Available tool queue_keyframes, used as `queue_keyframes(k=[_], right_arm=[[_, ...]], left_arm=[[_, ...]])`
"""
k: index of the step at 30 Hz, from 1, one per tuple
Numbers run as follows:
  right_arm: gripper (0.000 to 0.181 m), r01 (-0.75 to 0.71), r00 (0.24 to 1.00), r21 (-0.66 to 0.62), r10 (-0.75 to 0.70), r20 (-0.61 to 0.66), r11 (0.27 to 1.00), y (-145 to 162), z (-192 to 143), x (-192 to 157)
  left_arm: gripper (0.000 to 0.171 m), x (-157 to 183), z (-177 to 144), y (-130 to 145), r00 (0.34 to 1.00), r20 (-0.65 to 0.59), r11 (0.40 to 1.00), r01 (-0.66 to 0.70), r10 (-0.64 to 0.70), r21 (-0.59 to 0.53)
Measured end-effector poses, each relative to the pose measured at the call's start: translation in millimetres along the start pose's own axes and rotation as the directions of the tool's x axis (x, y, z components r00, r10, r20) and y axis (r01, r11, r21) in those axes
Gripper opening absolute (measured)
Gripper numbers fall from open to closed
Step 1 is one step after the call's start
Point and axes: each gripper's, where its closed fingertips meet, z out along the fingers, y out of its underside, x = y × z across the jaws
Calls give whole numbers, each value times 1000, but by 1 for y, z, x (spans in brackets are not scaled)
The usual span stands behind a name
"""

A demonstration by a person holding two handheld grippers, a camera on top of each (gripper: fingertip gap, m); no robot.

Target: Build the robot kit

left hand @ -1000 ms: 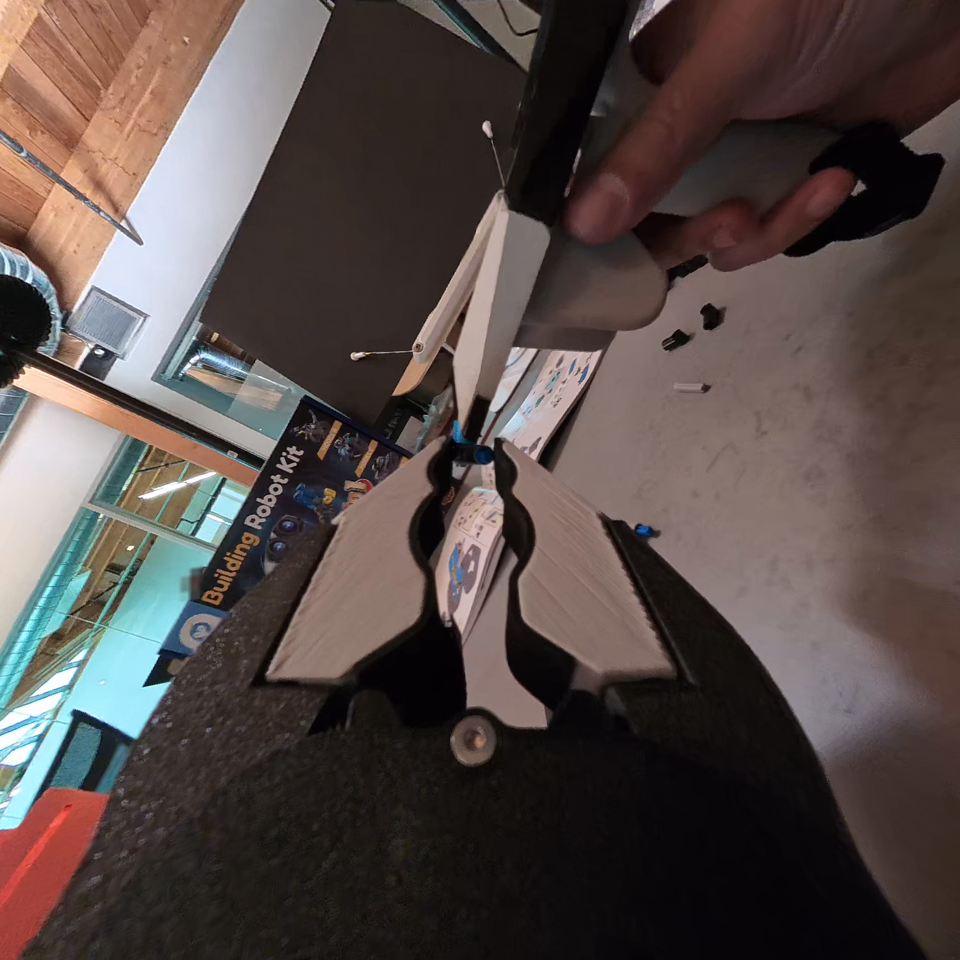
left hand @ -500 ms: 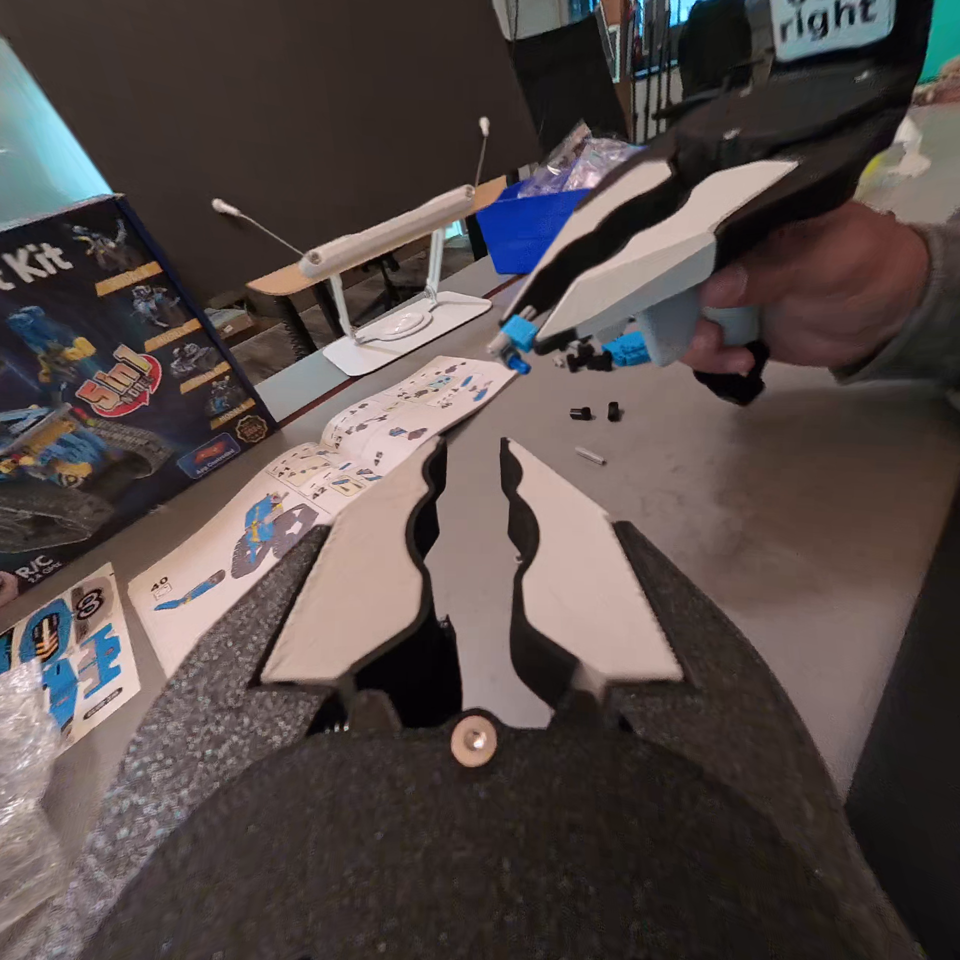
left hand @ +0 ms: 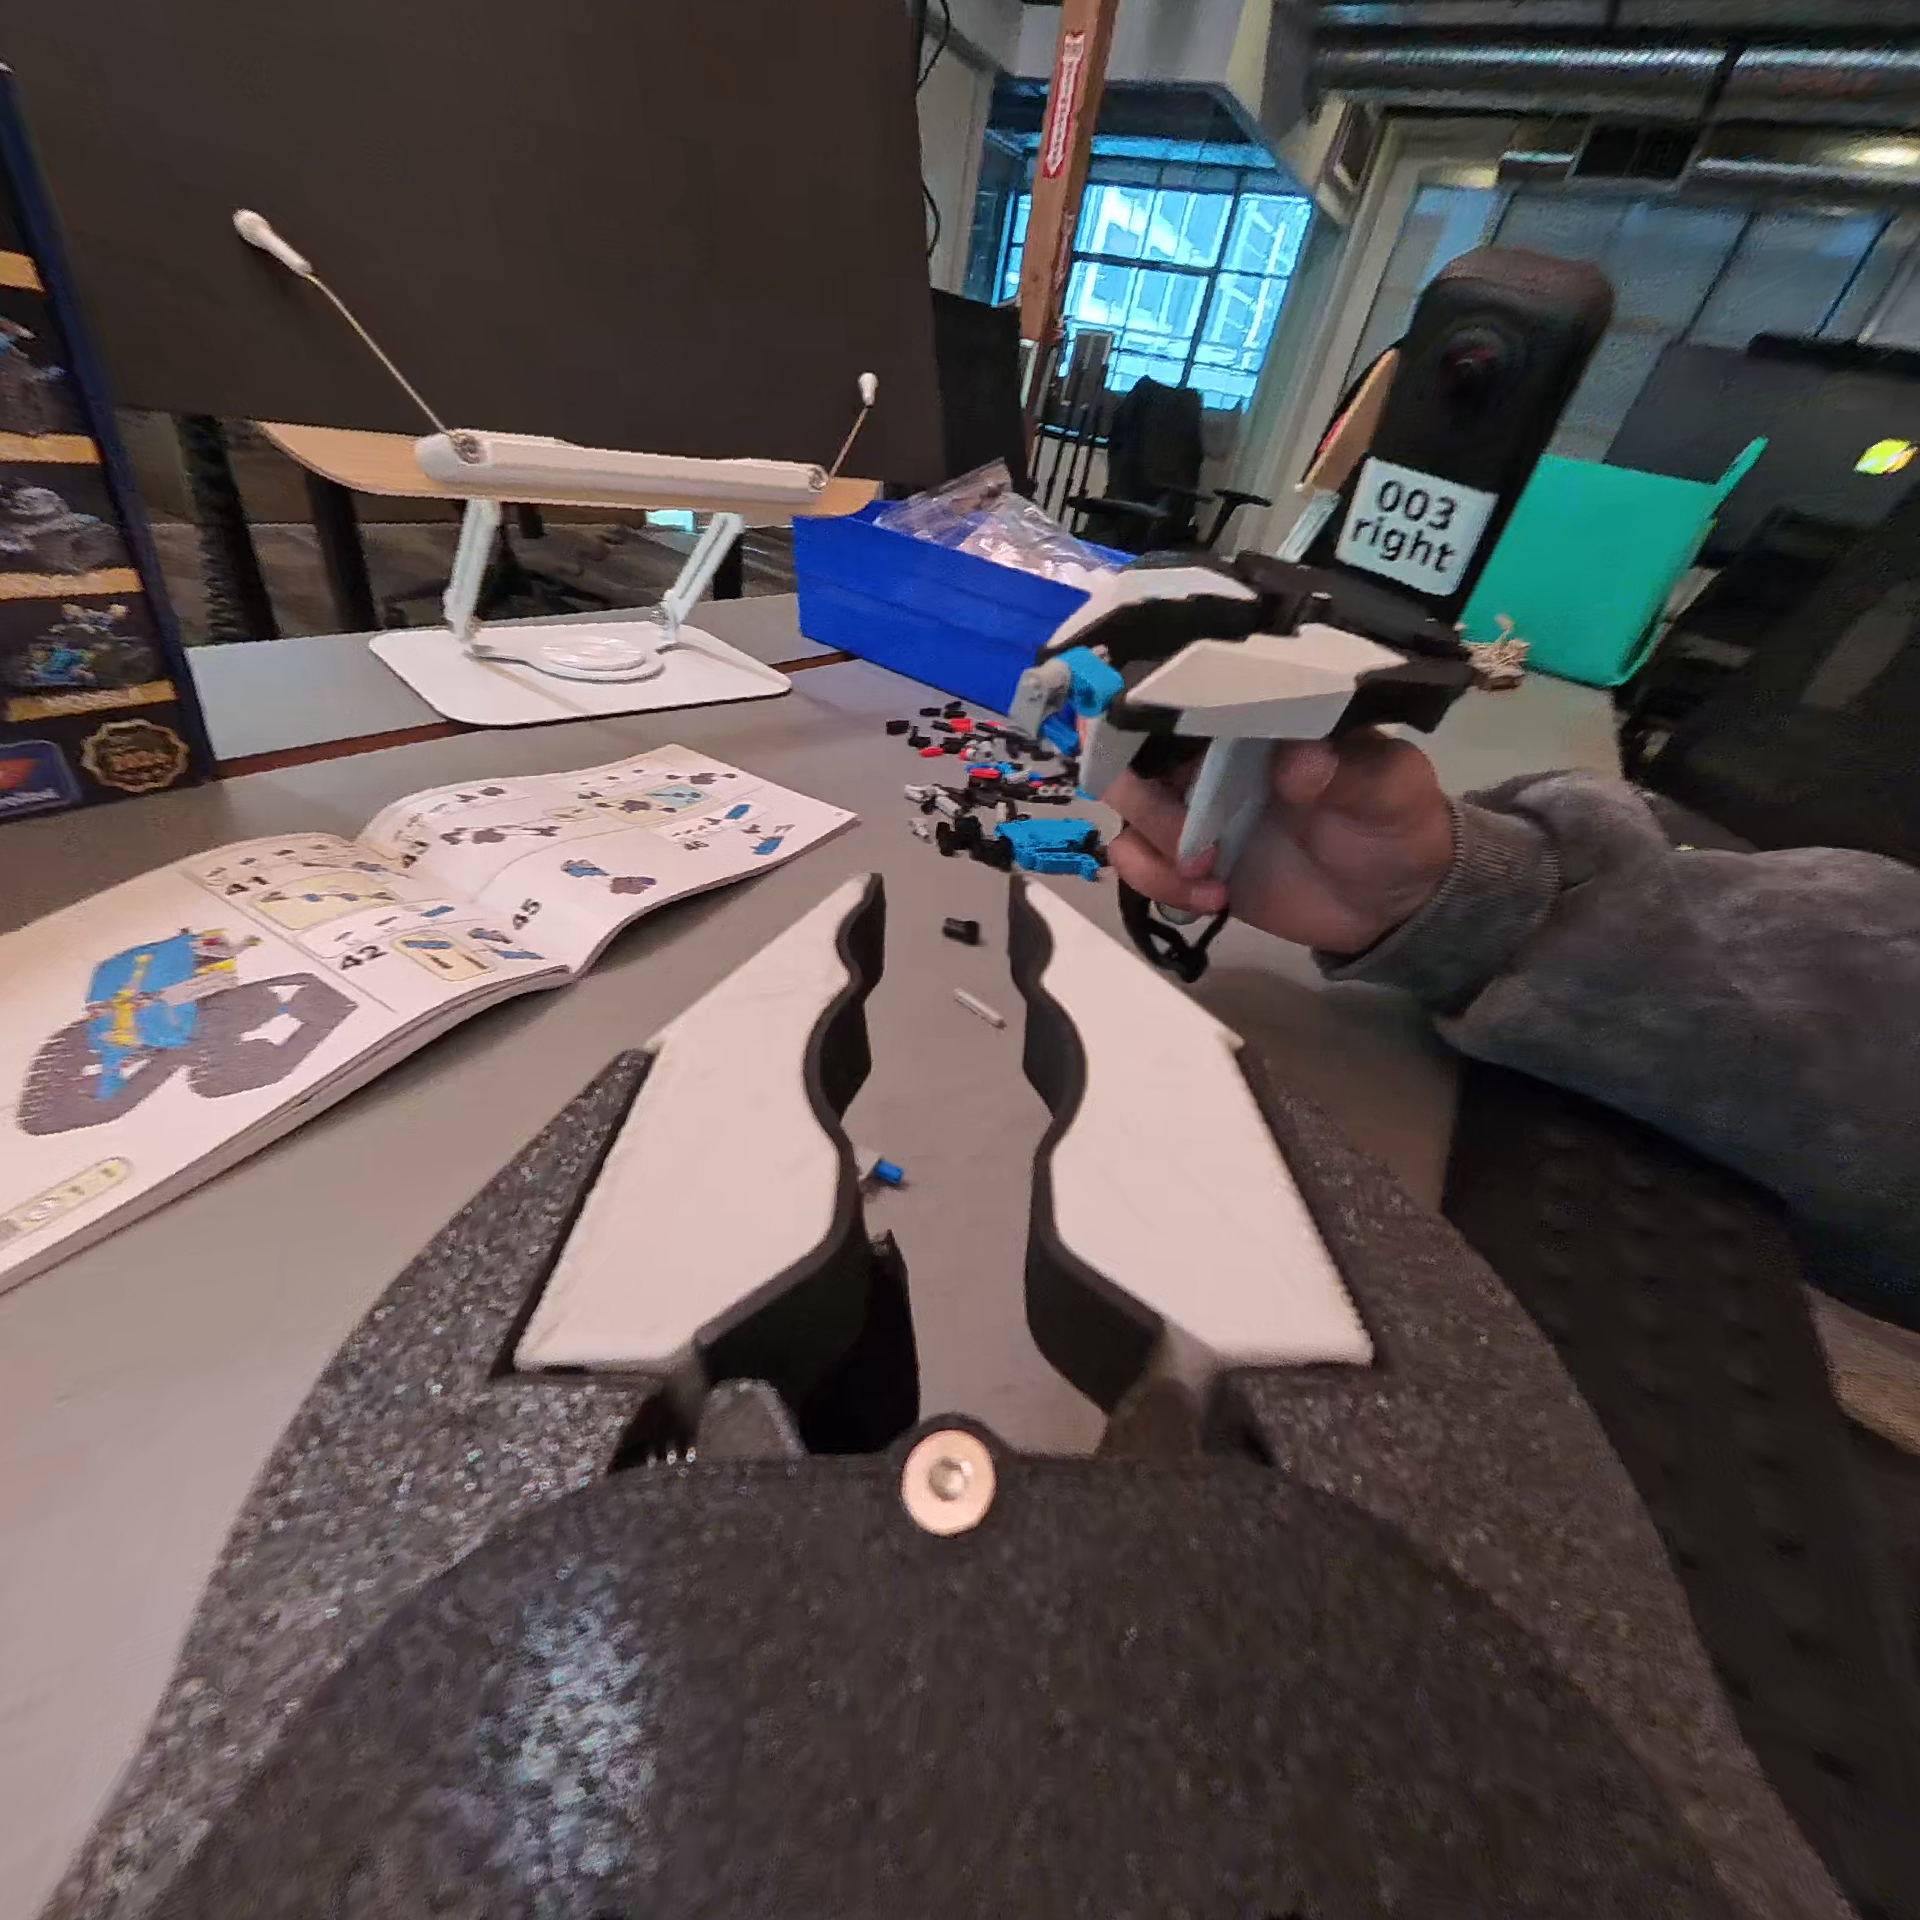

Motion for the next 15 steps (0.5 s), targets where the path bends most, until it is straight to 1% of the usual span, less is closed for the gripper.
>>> queue_keyframes(k=[2, 4, 6, 7, 8, 9, 11, 13, 15], right_arm=[[15, -27, 1000, 16, 27, 16, 1000, -2, -2, 0], [14, -30, 999, 15, 30, 32, 999, -3, -1, -2], [15, 60, 998, -32, -60, 8, 998, 3, 1, -4], [14, 154, 987, -89, -158, -32, 984, 9, 2, -3], [15, 275, 955, -152, -287, -71, 950, 15, 3, -1], [15, 380, 912, -208, -403, -77, 901, 19, 5, -4], [15, 515, 832, -285, -552, -62, 808, 25, 9, -11], [15, 592, 774, -304, -631, -44, 747, 25, 12, -20], [15, 620, 748, -310, -662, -40, 720, 25, 14, -23]], left_arm=[[23, 5, -1, -3, 998, -49, 999, 48, -47, 19], [23, 11, -3, -8, 986, -120, 991, 125, -119, 45], [23, 17, -5, -11, 949, -219, 969, 241, -226, 47], [23, 18, -5, -11, 928, -252, 956, 292, -275, 31], [25, 16, -4, -9, 913, -262, 945, 327, -312, 14], [29, 13, -4, -7, 906, -261, 938, 345, -333, 1], [31, 12, -4, -6, 905, -256, 937, 350, -339, -3], [31, 14, -2, -4, 904, -262, 938, 345, -338, -20], [31, 20, -1, -2, 892, -291, 937, 347, -345, -44]])
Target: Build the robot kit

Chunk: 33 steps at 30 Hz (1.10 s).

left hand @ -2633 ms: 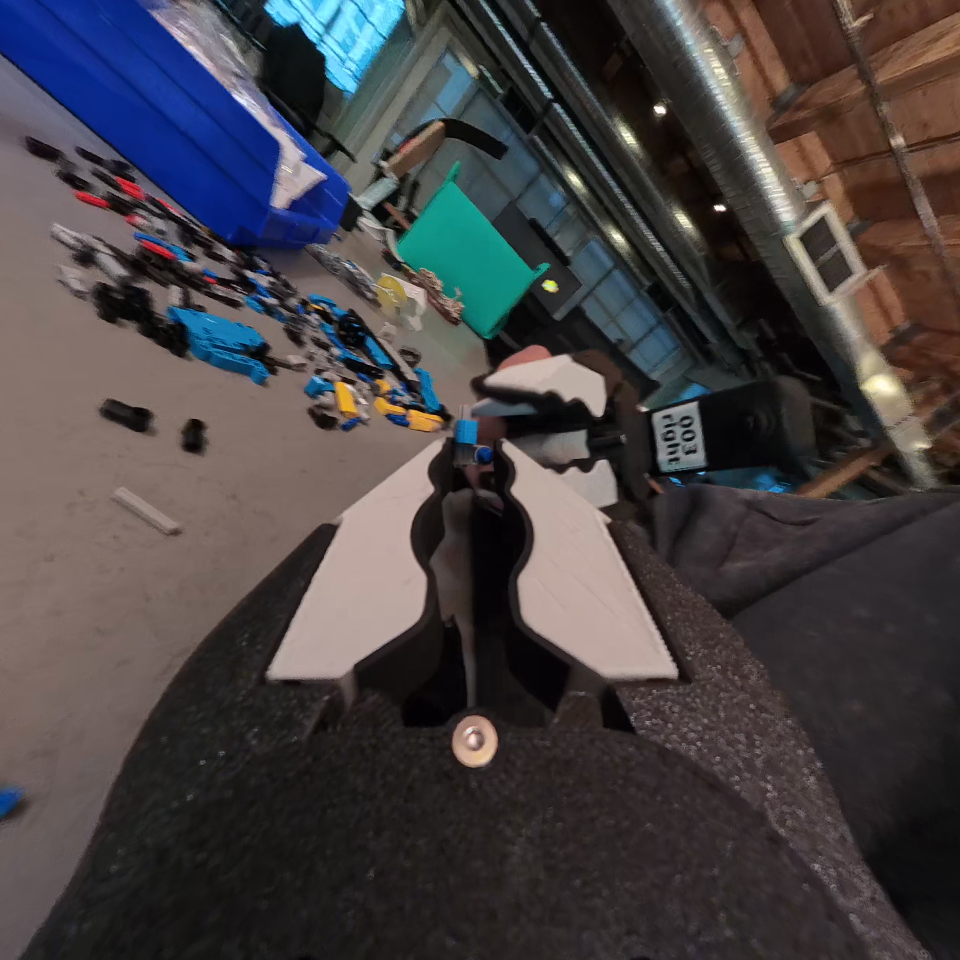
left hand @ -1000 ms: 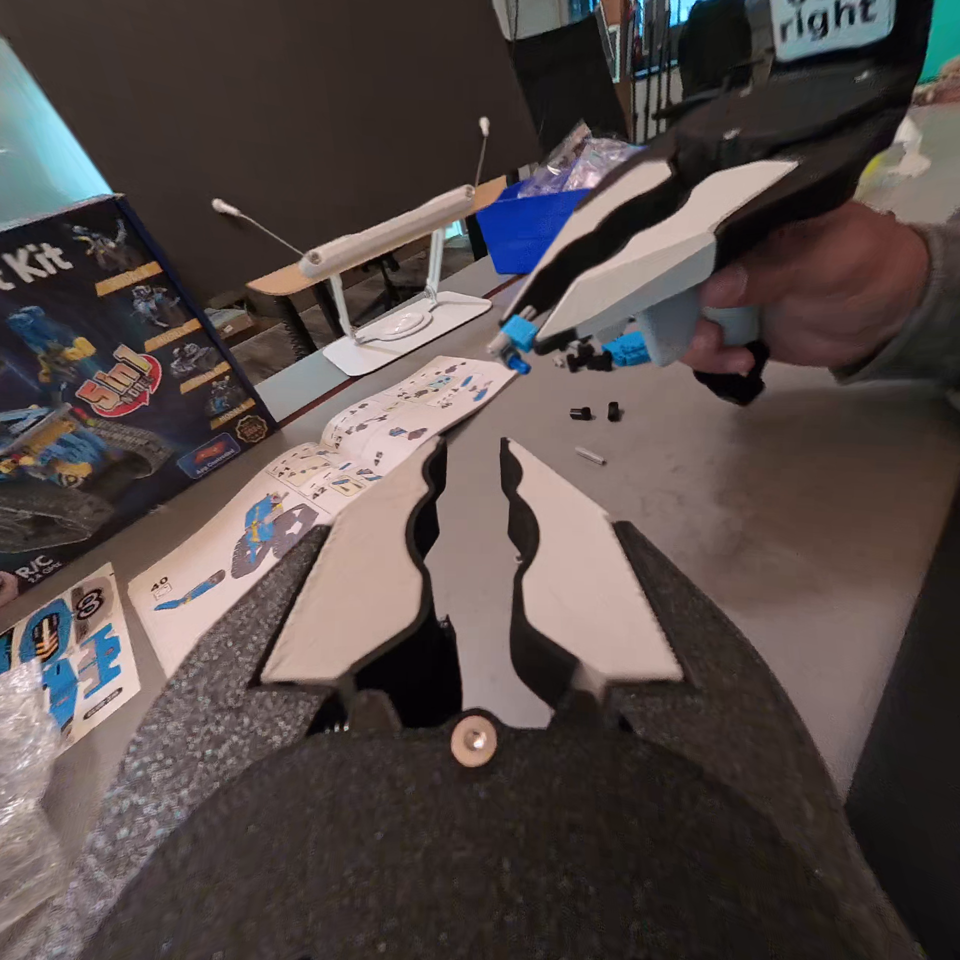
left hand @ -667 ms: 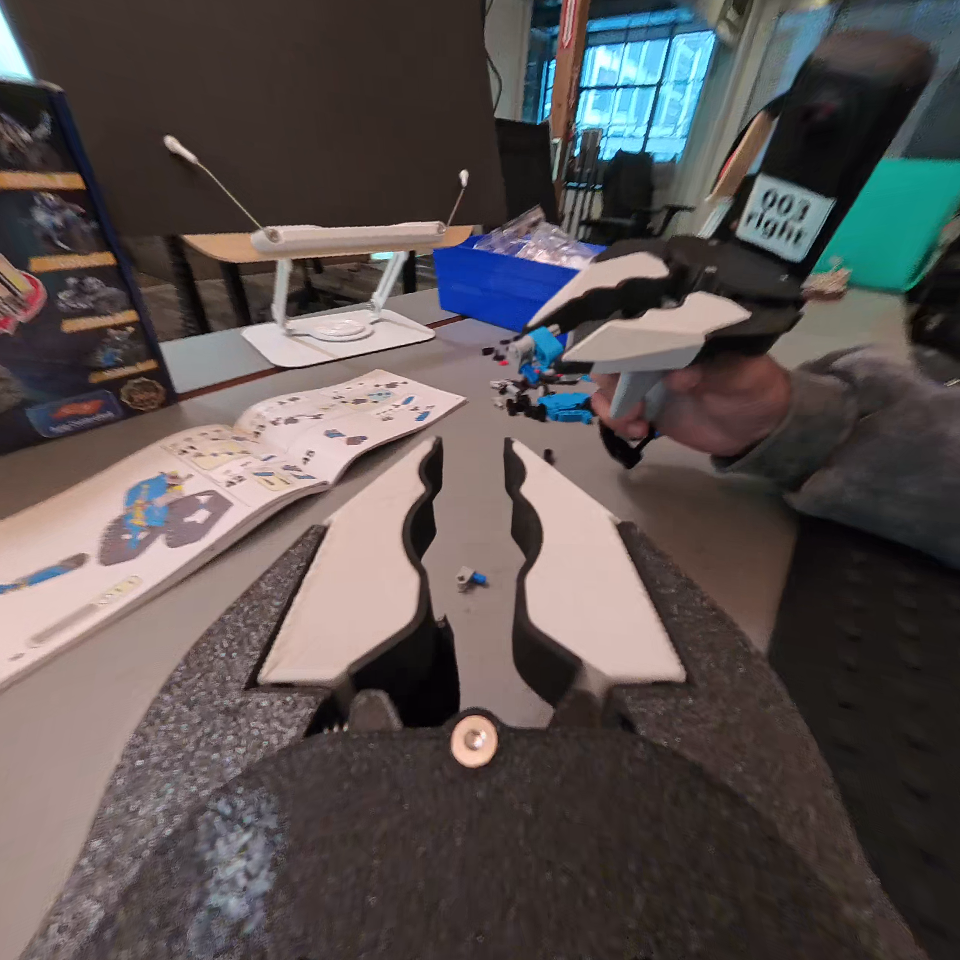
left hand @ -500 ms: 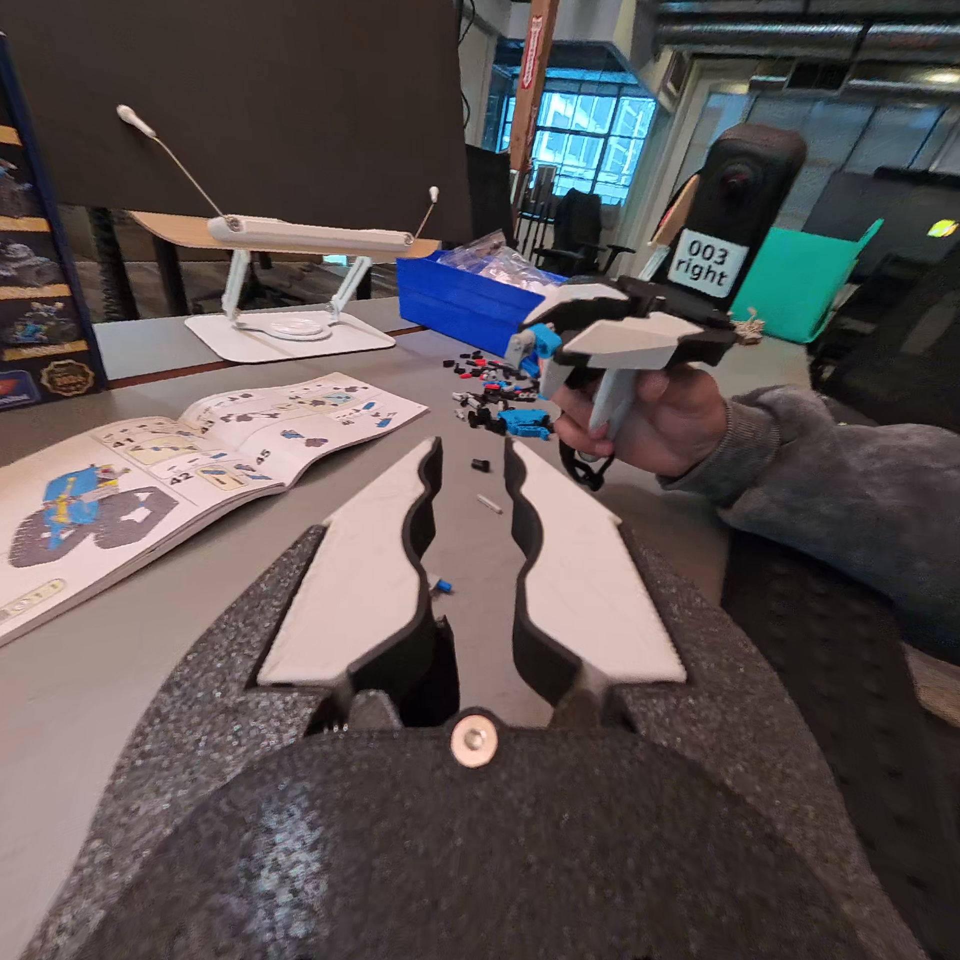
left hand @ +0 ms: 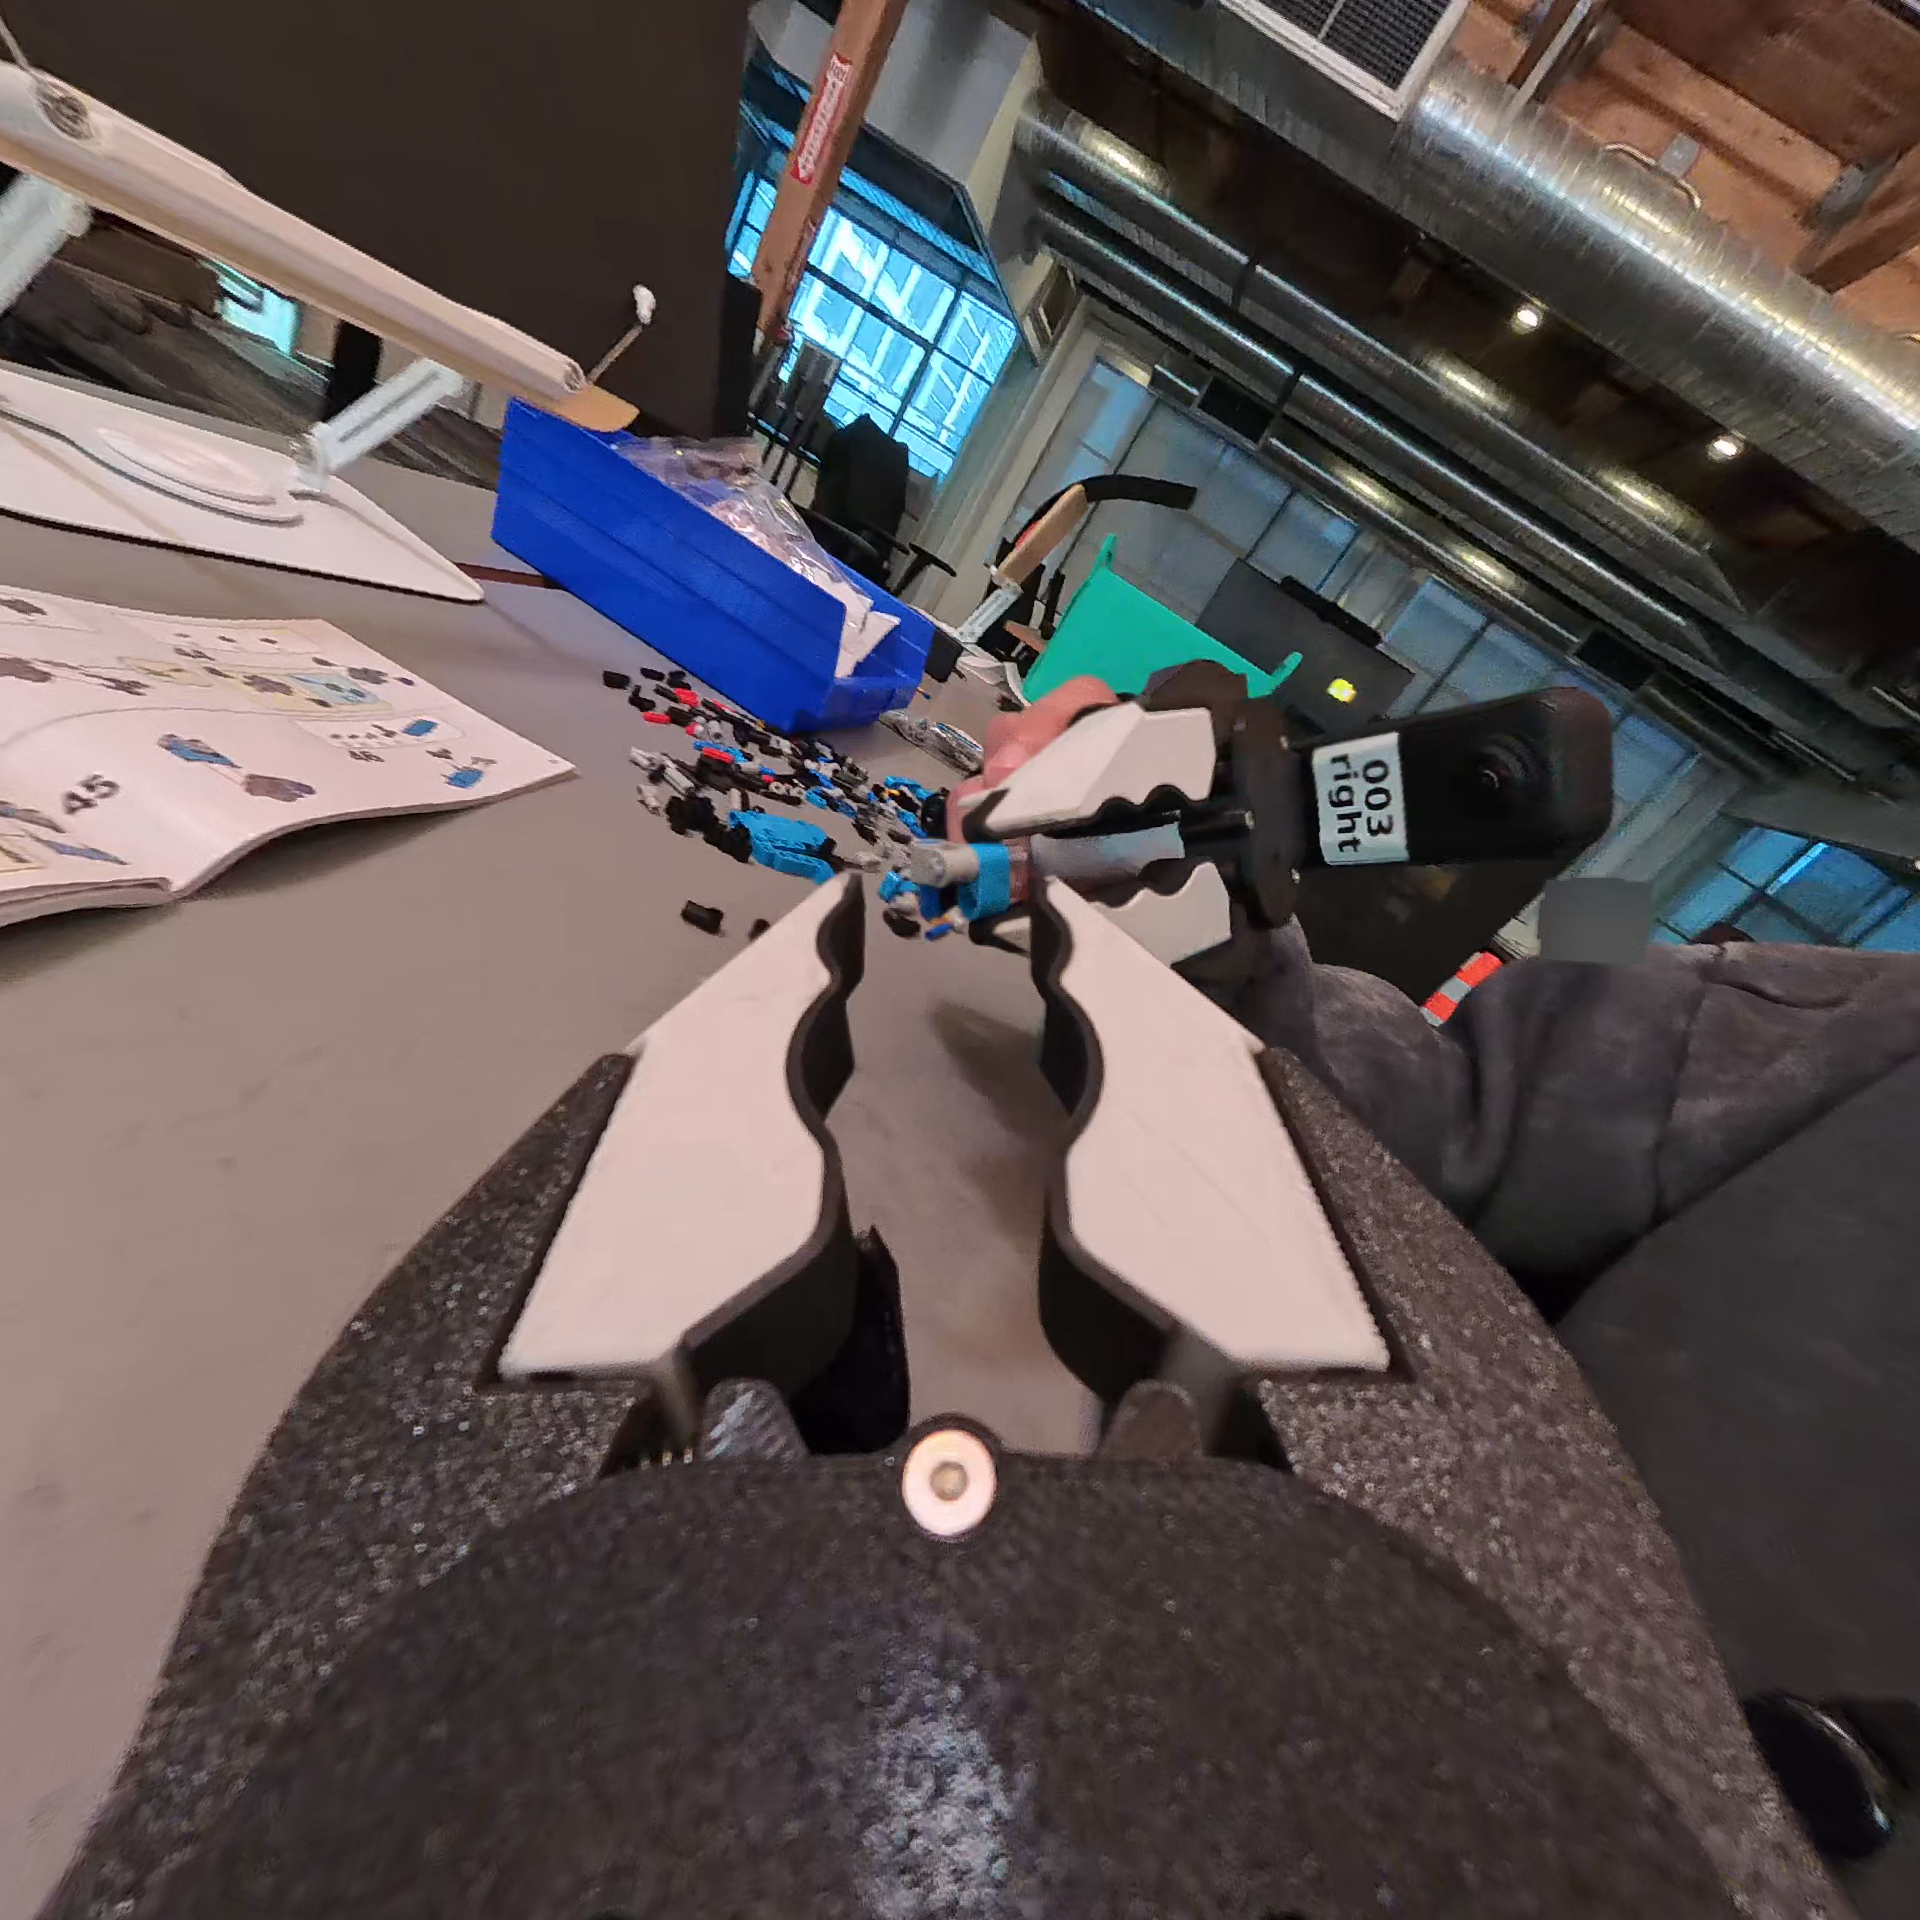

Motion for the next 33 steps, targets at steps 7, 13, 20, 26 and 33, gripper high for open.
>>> queue_keyframes(k=[7, 13, 20, 26, 33], right_arm=[[14, 52, 998, 12, -53, 30, 999, -6, 0, -9], [15, 8, 999, 33, -10, 46, 999, -10, -1, -11], [13, -271, 961, -29, 273, 54, 962, 23, -2, -7], [30, -476, 761, -462, 614, 210, 748, 98, 28, -55], [28, -510, 672, -534, 700, 242, 674, 101, 37, -58]], left_arm=[[31, 11, 5, 7, 997, -73, 999, 13, -16, -37], [19, 11, 5, 9, 998, -43, 998, -46, 44, -46], [19, -22, -11, -11, 982, 168, 995, -98, 91, 35], [20, -54, -15, 1, 890, 383, 969, -219, 247, -117], [20, -51, -11, 5, 898, 356, 965, -223, 259, -139]])
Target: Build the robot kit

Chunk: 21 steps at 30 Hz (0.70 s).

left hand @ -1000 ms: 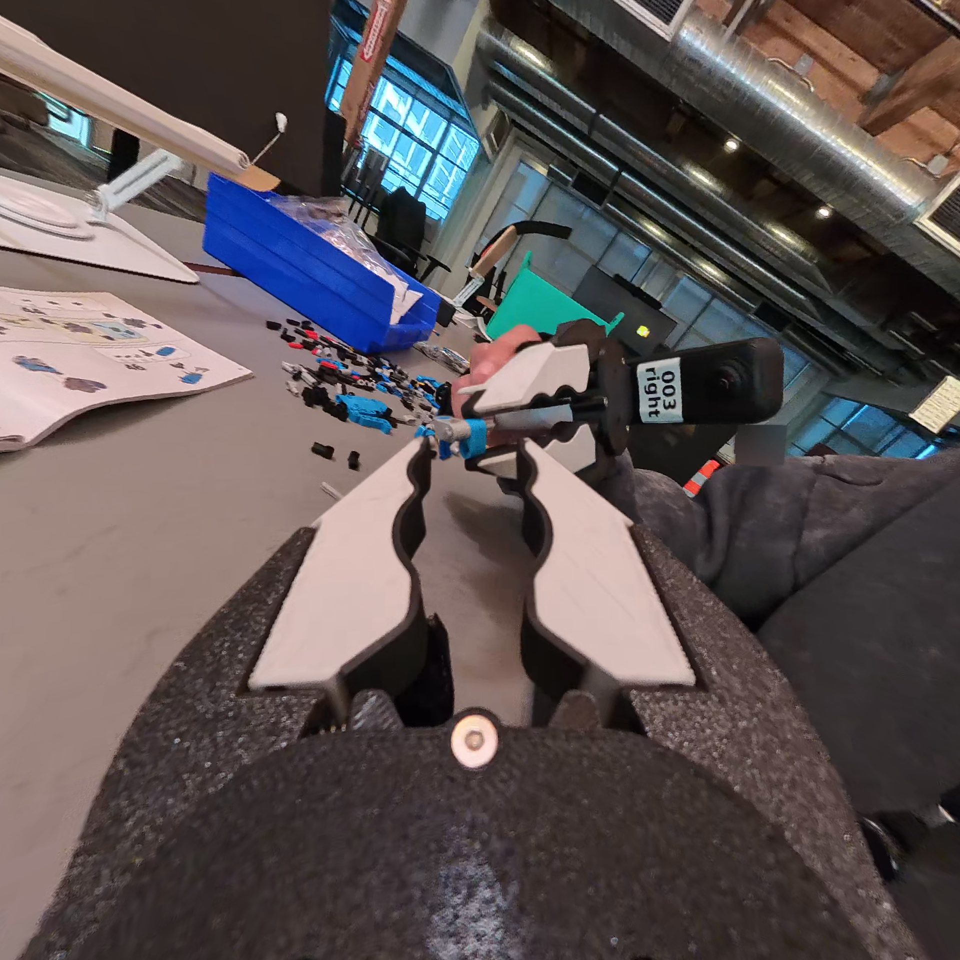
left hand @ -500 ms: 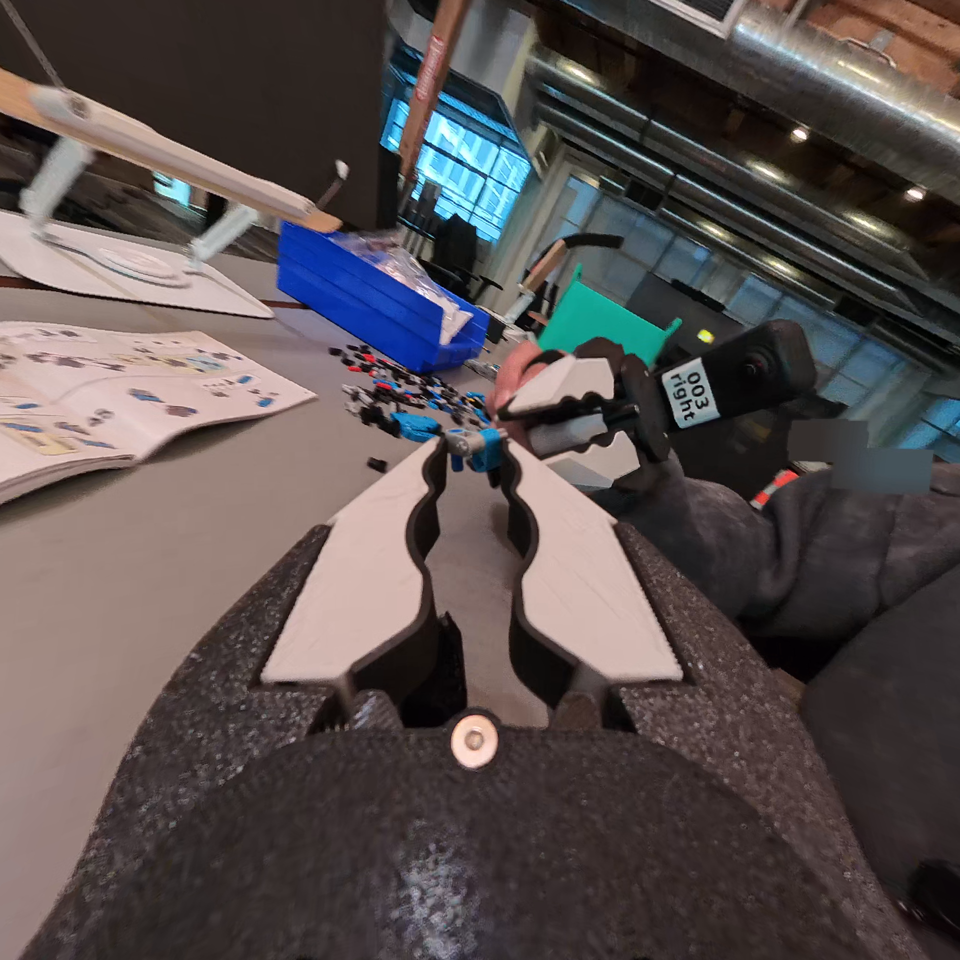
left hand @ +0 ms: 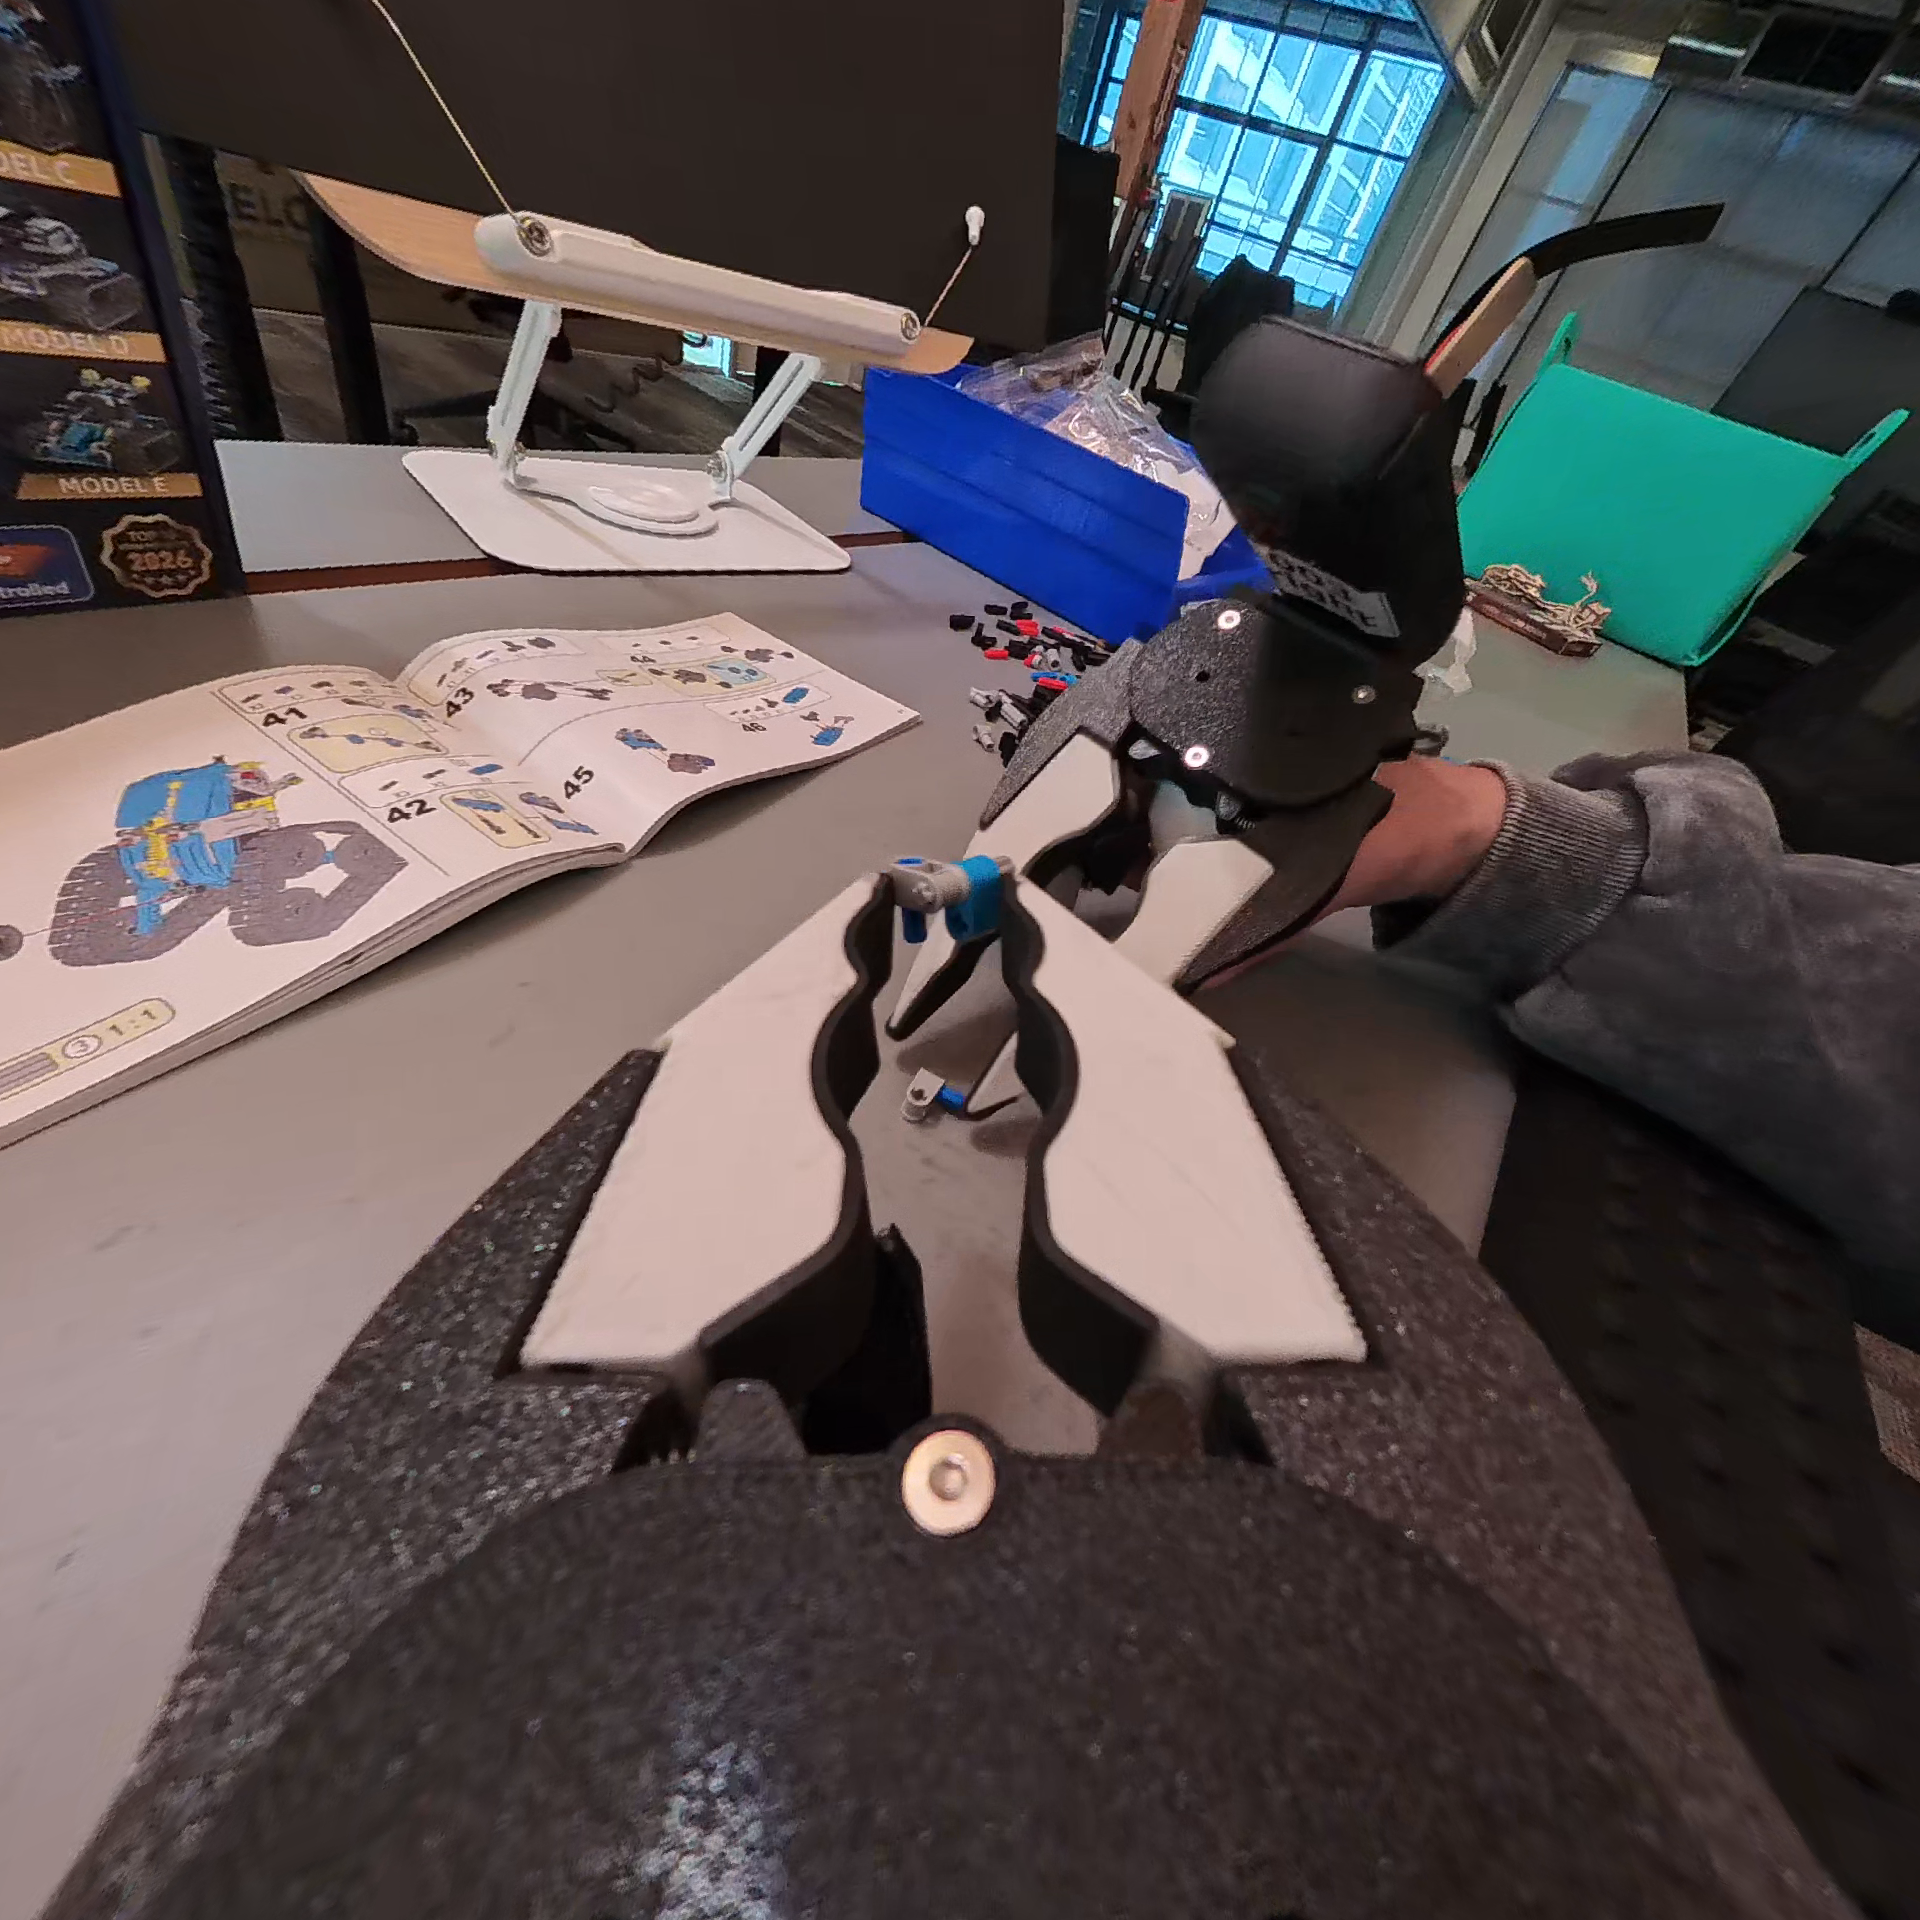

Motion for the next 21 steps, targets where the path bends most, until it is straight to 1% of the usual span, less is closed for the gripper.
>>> queue_keyframes(k=[5, 9, 10, 12, 15, 16, 17, 18, 19, 21], right_arm=[[16, 19, 1000, 36, -19, -19, 999, -9, 0, 1], [15, 38, 999, -12, -38, -11, 999, -3, 7, -1], [12, 47, 999, -29, -48, -15, 998, 0, 9, -1], [10, 53, 999, -29, -54, -10, 998, 0, 9, -3], [8, 16, 1000, -35, -16, 13, 999, 0, 8, -3], [8, 2, 1000, -10, -2, 16, 1000, -4, 5, -2], [8, 26, 1000, 67, -26, 3, 997, -17, -2, -2], [8, 87, 996, 167, -85, -19, 982, -33, -13, -5], [8, 159, 987, 268, -148, -60, 950, -50, -28, -9], [7, 320, 945, 419, -256, -204, 850, -79, -58, -16]], left_arm=[[20, 3, 1, 0, 1000, -15, 1000, -4, 4, -3], [20, 3, 2, 0, 1000, -21, 1000, -5, 5, -3], [20, 3, 2, 0, 1000, -23, 1000, 0, 0, -1], [19, 4, 1, -2, 999, -40, 1000, 18, -18, 12], [19, 6, -2, -8, 994, -84, 996, 77, -73, 43], [20, 6, -3, -10, 991, -101, 994, 98, -92, 54], [19, 7, -4, -12, 986, -121, 990, 122, -113, 66], [19, 9, -6, -14, 981, -142, 986, 146, -134, 76], [19, 10, -7, -16, 975, -162, 982, 168, -153, 83], [19, 14, -10, -19, 959, -213, 973, 212, -189, 92]])
